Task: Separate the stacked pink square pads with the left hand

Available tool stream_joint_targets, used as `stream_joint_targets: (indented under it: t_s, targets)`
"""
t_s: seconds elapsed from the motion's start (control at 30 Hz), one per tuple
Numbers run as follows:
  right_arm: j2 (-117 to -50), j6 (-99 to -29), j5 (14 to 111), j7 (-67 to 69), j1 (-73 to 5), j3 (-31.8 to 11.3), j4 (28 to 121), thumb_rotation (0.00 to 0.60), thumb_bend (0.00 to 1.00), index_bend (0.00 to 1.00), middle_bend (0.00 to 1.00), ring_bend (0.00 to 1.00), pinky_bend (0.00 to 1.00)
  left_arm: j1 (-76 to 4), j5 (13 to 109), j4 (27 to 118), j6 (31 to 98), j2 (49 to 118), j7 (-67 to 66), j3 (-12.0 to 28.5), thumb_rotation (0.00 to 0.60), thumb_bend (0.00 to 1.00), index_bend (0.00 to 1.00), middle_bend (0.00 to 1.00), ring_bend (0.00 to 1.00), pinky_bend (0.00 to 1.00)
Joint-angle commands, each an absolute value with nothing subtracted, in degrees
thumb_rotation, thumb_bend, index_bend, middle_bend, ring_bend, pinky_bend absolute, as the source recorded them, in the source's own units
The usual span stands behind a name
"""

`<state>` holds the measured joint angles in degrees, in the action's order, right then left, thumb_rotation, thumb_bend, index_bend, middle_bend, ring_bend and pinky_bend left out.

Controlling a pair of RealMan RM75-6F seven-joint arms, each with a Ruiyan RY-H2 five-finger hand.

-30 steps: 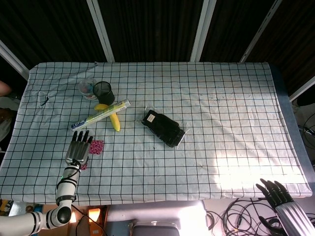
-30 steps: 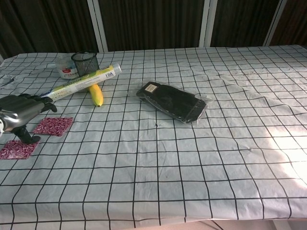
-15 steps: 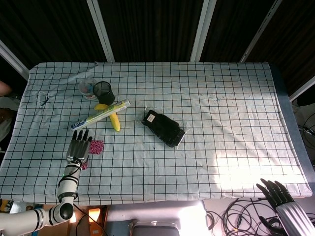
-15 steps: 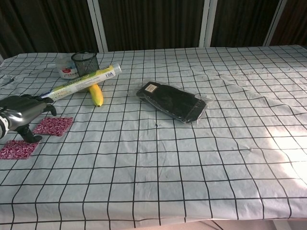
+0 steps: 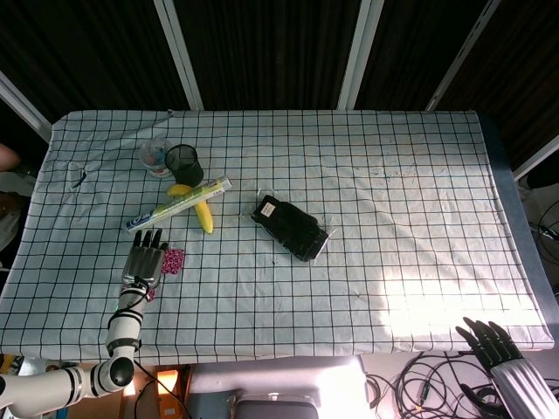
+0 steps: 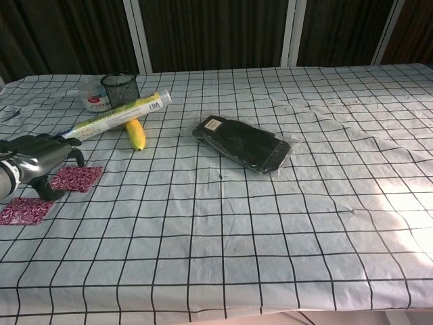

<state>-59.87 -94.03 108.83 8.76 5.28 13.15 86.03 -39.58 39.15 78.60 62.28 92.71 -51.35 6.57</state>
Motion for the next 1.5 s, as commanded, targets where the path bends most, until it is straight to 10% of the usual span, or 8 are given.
stream_joint_targets:
  t_s: [0.03,0.93,1.5]
  targets:
    - [-59.9,-94.1,108.9,8.8,5.3,13.2,86.0,0.600,0.20,0.00,0.00,0.00,0.00,-39.7,39.1,78.7,62.4,92.7,-51.5,6.6,0.600,0.32,0.31,0.00,0.00,0.00]
    - [-60.0,-93.5,108.7,8.3,5.1,13.0,86.3,0.600,0.20,0.00,0.00,0.00,0.00,-37.5,46.8,86.2,68.3,89.3,-47.4,5.2,0.600,0.32,0.54,0.07,0.00,0.00]
    - [-60.0,-93.6,109.7,7.9,5.0,13.4,86.3,0.600,0.20,0.00,0.00,0.00,0.00,-33.8,54.5,98.5,74.2,91.0,-56.8,-3.6,0.600,0.32,0.46,0.05,0.00,0.00]
